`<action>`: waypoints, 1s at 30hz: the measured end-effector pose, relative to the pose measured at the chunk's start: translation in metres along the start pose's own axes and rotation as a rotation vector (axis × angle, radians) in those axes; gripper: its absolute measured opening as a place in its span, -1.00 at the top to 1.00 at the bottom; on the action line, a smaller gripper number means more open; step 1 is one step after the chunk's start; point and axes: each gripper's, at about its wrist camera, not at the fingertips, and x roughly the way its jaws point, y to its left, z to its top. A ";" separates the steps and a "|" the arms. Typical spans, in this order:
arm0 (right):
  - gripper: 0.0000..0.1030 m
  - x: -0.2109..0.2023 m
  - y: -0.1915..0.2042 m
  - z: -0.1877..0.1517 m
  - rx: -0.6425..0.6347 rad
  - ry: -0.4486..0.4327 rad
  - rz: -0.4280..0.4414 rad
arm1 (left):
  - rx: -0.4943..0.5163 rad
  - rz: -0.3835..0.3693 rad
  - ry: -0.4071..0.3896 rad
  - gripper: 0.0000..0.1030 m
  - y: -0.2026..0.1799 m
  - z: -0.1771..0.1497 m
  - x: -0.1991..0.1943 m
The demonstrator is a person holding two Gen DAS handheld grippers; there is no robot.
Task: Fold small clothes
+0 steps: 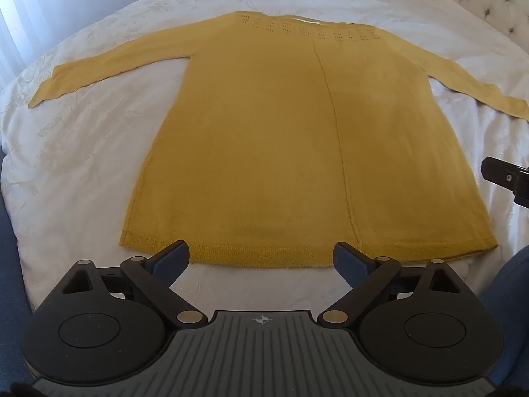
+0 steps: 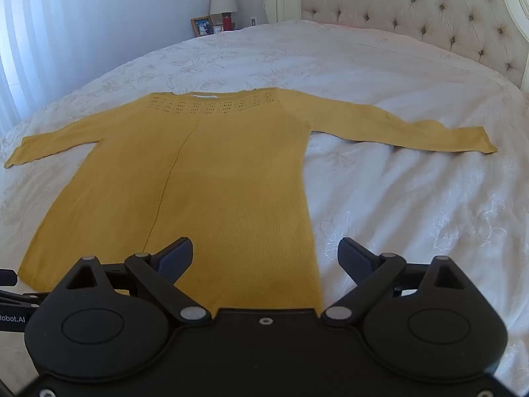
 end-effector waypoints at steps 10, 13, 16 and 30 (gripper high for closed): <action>-0.83 0.000 0.000 0.000 -0.001 0.004 -0.003 | -0.002 -0.003 0.002 -0.84 0.004 0.001 -0.001; -0.83 -0.001 0.001 0.000 -0.001 0.003 -0.002 | -0.002 -0.001 0.000 -0.84 0.002 -0.002 -0.001; -0.83 0.000 0.001 0.000 -0.001 0.005 -0.004 | -0.004 0.001 0.002 -0.84 0.002 -0.001 0.002; -0.83 -0.001 0.003 -0.001 0.000 0.005 -0.003 | 0.000 0.004 0.001 -0.84 0.002 -0.003 0.004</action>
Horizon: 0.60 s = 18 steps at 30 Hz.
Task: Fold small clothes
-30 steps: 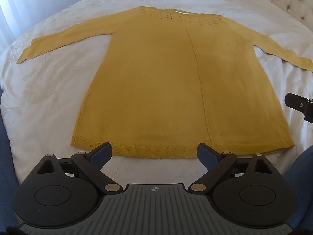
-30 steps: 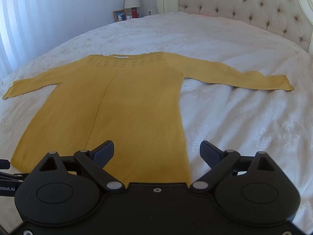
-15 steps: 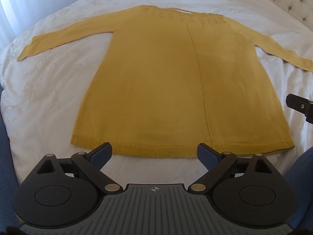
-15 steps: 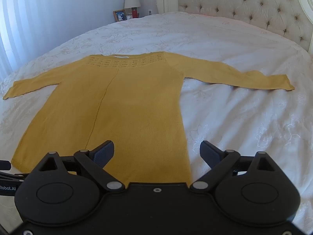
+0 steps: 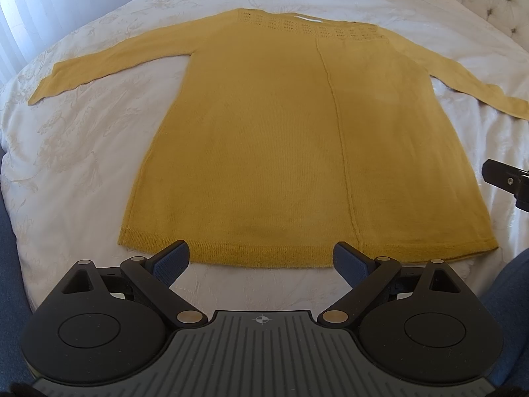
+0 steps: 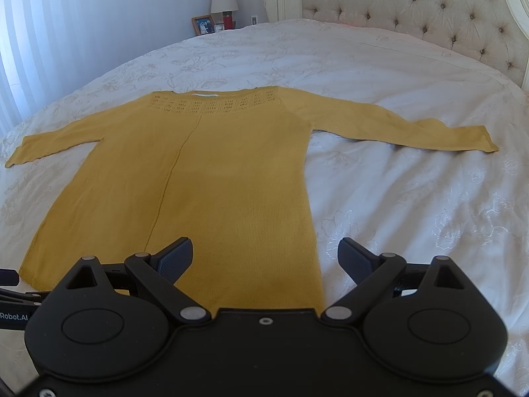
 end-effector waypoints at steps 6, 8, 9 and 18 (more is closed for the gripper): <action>-0.83 0.000 0.000 0.000 0.001 0.001 -0.001 | 0.000 0.000 0.001 -0.84 -0.001 0.001 0.000; -0.83 0.000 0.000 0.000 0.001 0.001 -0.001 | 0.000 -0.001 0.002 -0.84 -0.001 0.002 -0.001; -0.83 0.000 0.000 0.000 0.001 0.002 -0.001 | 0.000 -0.001 0.002 -0.84 -0.001 0.001 0.000; -0.83 0.001 0.001 -0.001 0.004 0.003 0.000 | -0.001 0.000 0.004 -0.84 -0.003 0.004 -0.001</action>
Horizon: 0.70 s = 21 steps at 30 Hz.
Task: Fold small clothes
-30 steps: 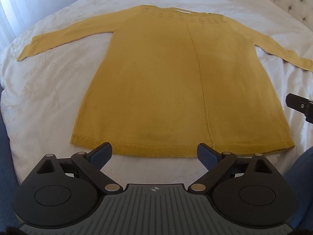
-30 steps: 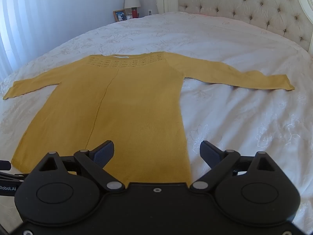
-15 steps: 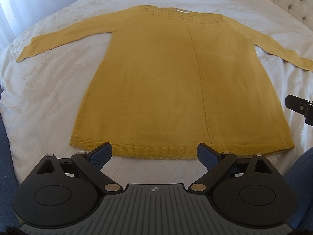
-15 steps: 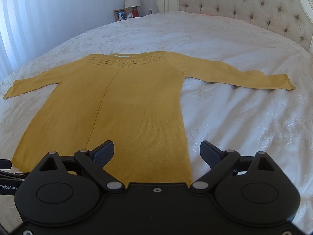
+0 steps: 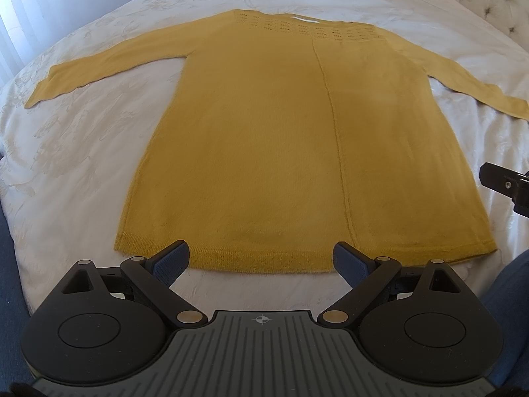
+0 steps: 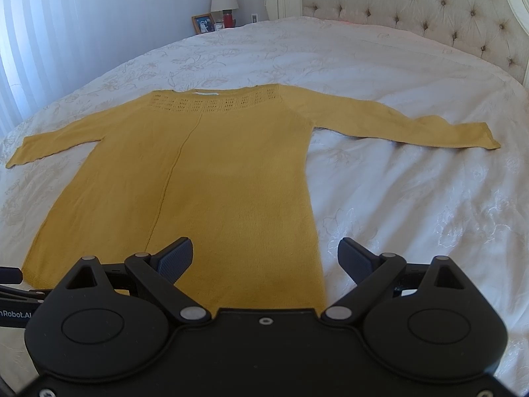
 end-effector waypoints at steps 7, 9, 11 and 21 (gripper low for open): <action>-0.83 0.002 -0.002 -0.001 0.003 0.001 0.001 | -0.005 -0.001 0.004 -0.84 -0.001 0.000 0.000; -0.83 0.002 -0.001 -0.002 0.005 0.000 0.001 | -0.006 -0.001 0.007 -0.84 -0.002 0.001 0.000; -0.83 0.001 -0.001 -0.002 0.008 0.001 0.003 | -0.005 -0.001 0.009 -0.84 -0.003 0.002 0.001; -0.83 0.001 -0.002 0.000 0.025 0.008 0.010 | -0.013 -0.035 -0.039 -0.83 -0.001 0.005 0.003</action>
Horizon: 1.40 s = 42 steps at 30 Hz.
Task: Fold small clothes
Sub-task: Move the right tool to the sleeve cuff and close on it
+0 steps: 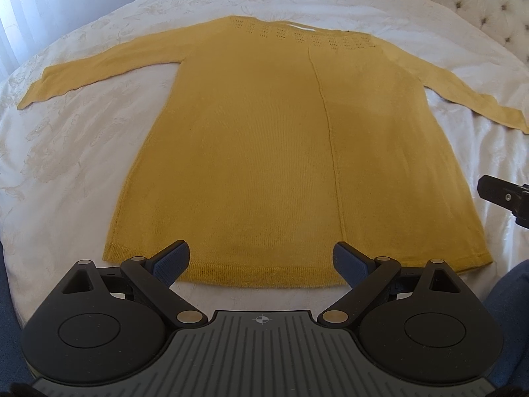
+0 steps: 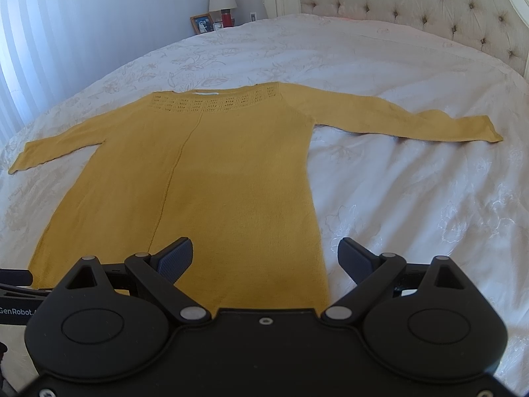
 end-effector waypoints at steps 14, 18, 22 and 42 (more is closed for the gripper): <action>-0.81 0.013 -0.022 0.022 0.120 0.051 0.083 | 0.097 0.087 -0.172 -0.83 0.002 0.055 0.020; -0.77 0.020 -0.040 0.043 0.120 0.009 0.041 | 0.136 0.119 -0.219 -0.83 -0.002 0.078 0.031; -0.77 0.031 -0.073 0.065 0.166 -0.053 0.045 | 0.126 0.110 -0.218 -0.83 -0.002 0.103 0.049; -0.12 0.102 -0.294 0.120 0.499 -0.068 -0.327 | 0.166 0.154 -0.130 -0.83 -0.027 0.148 0.151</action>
